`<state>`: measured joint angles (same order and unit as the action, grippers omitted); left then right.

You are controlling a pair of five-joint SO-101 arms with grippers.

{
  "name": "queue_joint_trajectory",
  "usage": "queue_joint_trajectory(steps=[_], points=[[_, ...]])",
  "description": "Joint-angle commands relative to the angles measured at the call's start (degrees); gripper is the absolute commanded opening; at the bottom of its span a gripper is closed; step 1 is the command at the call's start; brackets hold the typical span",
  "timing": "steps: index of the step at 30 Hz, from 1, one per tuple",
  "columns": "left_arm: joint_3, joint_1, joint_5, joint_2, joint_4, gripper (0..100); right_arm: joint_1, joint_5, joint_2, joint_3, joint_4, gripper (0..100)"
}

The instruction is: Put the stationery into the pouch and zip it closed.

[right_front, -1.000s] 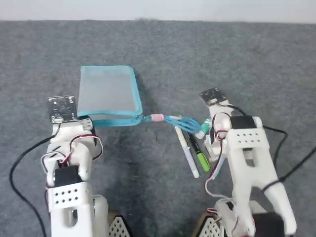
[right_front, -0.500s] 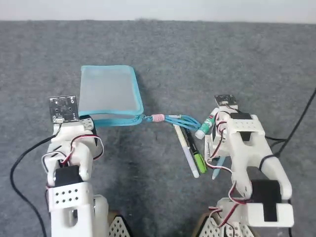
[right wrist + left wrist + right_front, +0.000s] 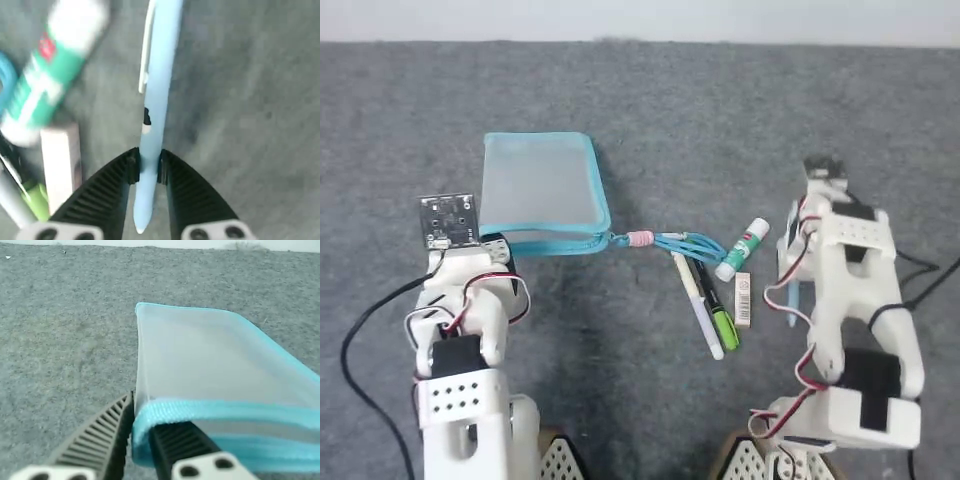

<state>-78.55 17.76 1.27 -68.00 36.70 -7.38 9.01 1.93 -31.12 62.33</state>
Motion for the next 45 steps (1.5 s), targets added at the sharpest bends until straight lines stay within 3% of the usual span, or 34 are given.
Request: queue_joint_trajectory(steps=[1,5,7,18,23,25,34,39,45], points=[[3.4,-0.5,0.6,-1.5,-1.9,1,0.0,1.8,-1.9,8.2,-0.6,2.3],[3.4,-0.5,0.6,-1.5,-1.8,1,0.4,3.2,-4.0,8.2,-0.3,18.4],[3.4,-0.5,0.6,-1.5,-1.8,1,0.2,3.5,-4.1,7.2,0.1,21.8],[3.4,-0.5,0.6,-1.5,-2.0,1,0.5,5.3,-3.6,-0.8,-2.5,17.3],[3.3,-0.5,0.6,-1.5,-1.9,1,0.0,5.5,-3.2,-1.1,-2.5,0.5],[3.0,-0.6,0.6,-1.5,-2.0,1,0.0,5.6,-2.9,-0.9,-1.9,2.2],[1.5,-5.4,0.6,-1.6,-2.0,1,1.2,9.0,13.8,6.0,13.8,0.8],[1.7,-9.1,0.7,-1.5,0.1,1,12.8,17.9,25.6,6.4,25.7,0.8],[1.5,-11.5,0.7,-1.6,1.7,1,27.1,13.8,36.8,7.3,29.5,0.8]])
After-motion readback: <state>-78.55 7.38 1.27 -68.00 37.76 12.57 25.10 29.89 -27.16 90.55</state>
